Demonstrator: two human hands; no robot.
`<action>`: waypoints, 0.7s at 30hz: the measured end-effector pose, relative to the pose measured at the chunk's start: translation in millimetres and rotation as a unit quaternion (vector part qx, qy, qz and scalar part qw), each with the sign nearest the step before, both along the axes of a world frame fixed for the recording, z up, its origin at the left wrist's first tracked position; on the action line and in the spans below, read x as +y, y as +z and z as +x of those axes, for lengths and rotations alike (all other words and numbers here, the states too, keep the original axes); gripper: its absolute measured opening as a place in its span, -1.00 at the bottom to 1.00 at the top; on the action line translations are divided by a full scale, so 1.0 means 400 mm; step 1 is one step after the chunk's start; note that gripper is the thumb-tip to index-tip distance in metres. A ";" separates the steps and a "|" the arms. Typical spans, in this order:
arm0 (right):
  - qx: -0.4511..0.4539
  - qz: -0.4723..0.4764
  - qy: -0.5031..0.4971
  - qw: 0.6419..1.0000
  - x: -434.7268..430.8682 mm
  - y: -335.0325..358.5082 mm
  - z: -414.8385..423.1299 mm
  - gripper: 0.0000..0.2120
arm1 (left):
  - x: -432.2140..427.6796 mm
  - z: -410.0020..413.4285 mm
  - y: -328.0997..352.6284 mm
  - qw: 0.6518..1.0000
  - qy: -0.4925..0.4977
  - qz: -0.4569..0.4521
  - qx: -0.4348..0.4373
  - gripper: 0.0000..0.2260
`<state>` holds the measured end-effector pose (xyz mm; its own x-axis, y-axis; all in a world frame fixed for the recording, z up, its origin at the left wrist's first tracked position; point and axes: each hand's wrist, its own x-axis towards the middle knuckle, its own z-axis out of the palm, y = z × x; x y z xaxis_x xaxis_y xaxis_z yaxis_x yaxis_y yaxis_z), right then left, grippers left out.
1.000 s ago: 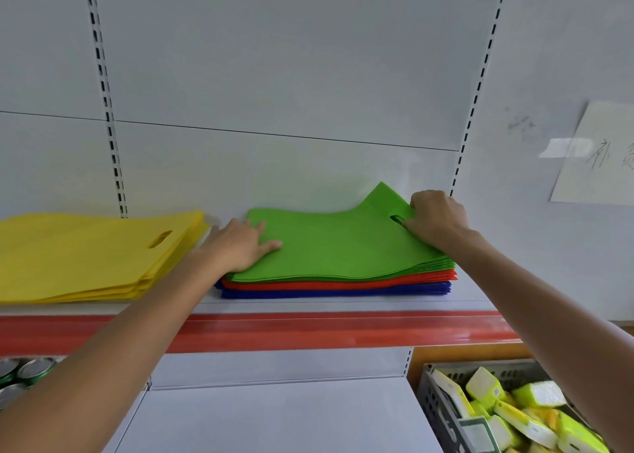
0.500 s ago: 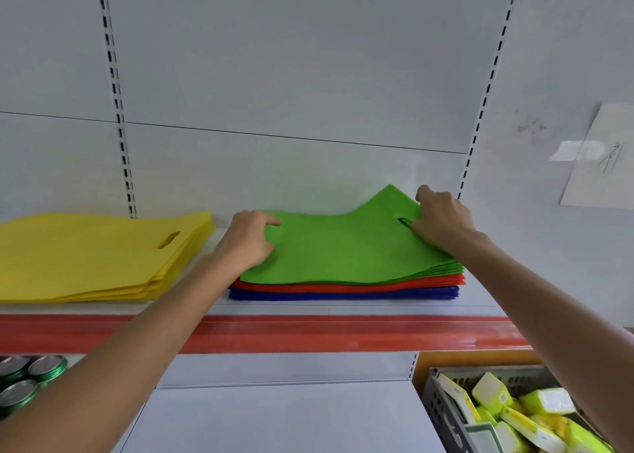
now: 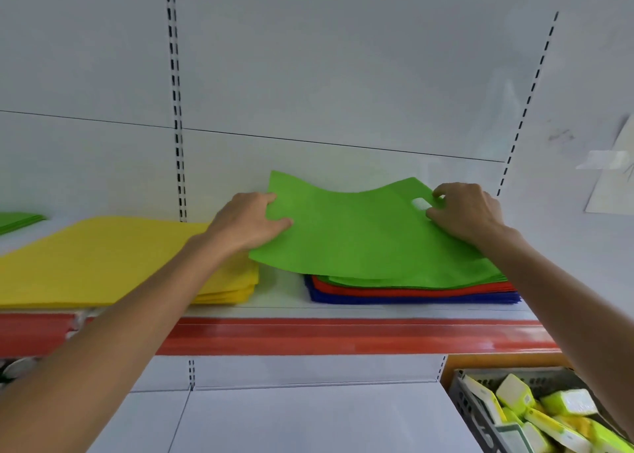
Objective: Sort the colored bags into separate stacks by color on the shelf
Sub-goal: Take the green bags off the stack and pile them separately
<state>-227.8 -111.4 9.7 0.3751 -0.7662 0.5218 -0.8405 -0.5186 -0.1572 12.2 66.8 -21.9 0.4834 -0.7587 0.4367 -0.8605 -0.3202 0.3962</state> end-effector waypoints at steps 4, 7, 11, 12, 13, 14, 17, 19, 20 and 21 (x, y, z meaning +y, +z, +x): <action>-0.021 -0.011 -0.009 1.000 0.113 0.007 0.110 -0.70 | 0.116 0.123 0.013 1.000 -0.016 -0.007 -0.019 -0.40; -0.010 0.008 -0.002 1.000 0.220 -0.011 0.226 -0.69 | 0.233 0.249 0.012 0.999 -0.010 0.010 -0.043 -0.40; -0.020 0.001 -0.005 1.000 0.337 -0.030 0.348 -0.64 | 0.358 0.401 0.024 0.999 -0.010 0.015 -0.049 -0.39; -0.022 0.003 -0.008 1.000 0.362 -0.033 0.371 -0.64 | 0.383 0.429 0.024 0.999 -0.013 0.016 -0.040 -0.39; -0.019 0.008 -0.010 1.000 0.389 -0.036 0.395 -0.64 | 0.407 0.455 0.022 0.999 -0.015 0.019 -0.029 -0.39; -0.013 0.015 -0.010 1.000 0.414 -0.040 0.419 -0.64 | 0.430 0.479 0.019 0.999 -0.016 0.022 -0.017 -0.39; -0.018 0.020 0.003 1.000 0.474 -0.035 0.498 -0.65 | 0.496 0.551 0.019 1.000 -0.006 0.009 -0.014 -0.40; -0.020 0.014 0.018 1.000 0.502 -0.020 0.553 -0.67 | 0.538 0.597 0.018 1.000 0.006 -0.003 -0.007 -0.40; -0.016 0.012 0.027 0.999 0.518 -0.012 0.582 -0.68 | 0.557 0.618 0.014 1.000 0.013 -0.006 0.003 -0.40; -0.014 0.009 0.040 0.999 0.540 -0.012 0.627 -0.68 | 0.594 0.651 0.004 1.000 0.026 -0.006 0.013 -0.40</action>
